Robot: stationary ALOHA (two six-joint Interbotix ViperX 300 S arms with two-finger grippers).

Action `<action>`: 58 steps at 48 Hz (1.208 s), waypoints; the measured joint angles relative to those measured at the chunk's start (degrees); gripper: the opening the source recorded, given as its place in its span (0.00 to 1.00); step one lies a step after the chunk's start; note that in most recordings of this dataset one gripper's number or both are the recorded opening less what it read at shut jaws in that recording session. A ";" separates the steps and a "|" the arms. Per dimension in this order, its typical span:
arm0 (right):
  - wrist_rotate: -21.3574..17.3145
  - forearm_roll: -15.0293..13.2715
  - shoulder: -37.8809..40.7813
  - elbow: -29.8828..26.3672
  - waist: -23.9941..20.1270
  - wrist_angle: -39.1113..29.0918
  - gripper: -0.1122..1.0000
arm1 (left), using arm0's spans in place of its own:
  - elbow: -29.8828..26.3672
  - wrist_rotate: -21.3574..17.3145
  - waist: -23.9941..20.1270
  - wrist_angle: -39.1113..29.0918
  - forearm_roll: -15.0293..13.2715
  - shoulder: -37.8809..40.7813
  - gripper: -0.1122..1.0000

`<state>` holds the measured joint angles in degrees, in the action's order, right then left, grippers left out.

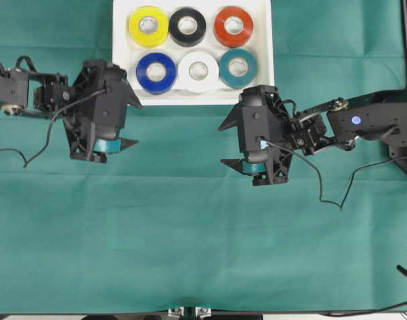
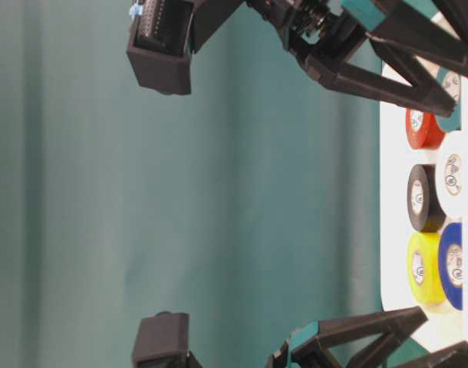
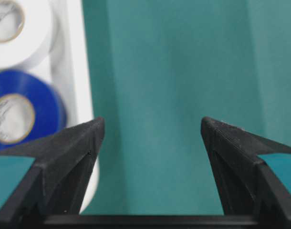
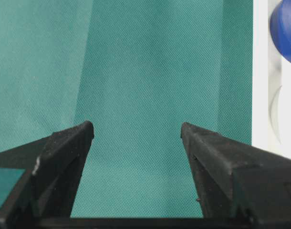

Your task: Put the tape alternately from left to right into the white case.

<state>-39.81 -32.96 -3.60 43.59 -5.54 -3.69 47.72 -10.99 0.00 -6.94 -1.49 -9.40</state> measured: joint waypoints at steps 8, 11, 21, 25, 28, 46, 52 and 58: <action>0.09 0.00 0.00 -0.09 0.00 0.00 0.83 | 0.44 1.41 1.41 2.72 0.00 1.23 0.90; 0.00 0.00 0.00 -0.09 0.00 0.00 0.83 | 0.88 1.93 1.67 3.87 0.00 1.85 0.90; -0.18 0.00 0.00 -0.09 0.00 0.00 0.83 | 1.85 2.55 1.85 5.45 0.00 2.46 0.90; -0.18 -0.09 0.00 -0.09 0.00 0.09 0.83 | 1.93 2.55 1.85 5.54 0.00 2.20 0.90; -0.18 0.00 0.00 -0.26 0.00 0.00 0.83 | 2.11 2.55 1.85 5.54 0.09 1.85 0.90; -0.18 0.00 -2.81 0.18 0.09 -2.81 0.83 | 4.04 2.55 1.85 5.62 0.00 -1.58 0.90; -0.09 0.00 -4.48 0.62 0.09 -3.78 0.83 | 5.10 2.55 1.85 5.54 0.00 -3.34 0.90; -0.09 0.00 -5.98 1.49 0.09 -4.22 0.83 | 6.59 2.55 1.85 5.54 0.00 -5.89 0.90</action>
<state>-39.90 -32.96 -9.58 45.09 -5.45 -7.91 54.32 -8.44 1.85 -1.41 -1.49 -15.29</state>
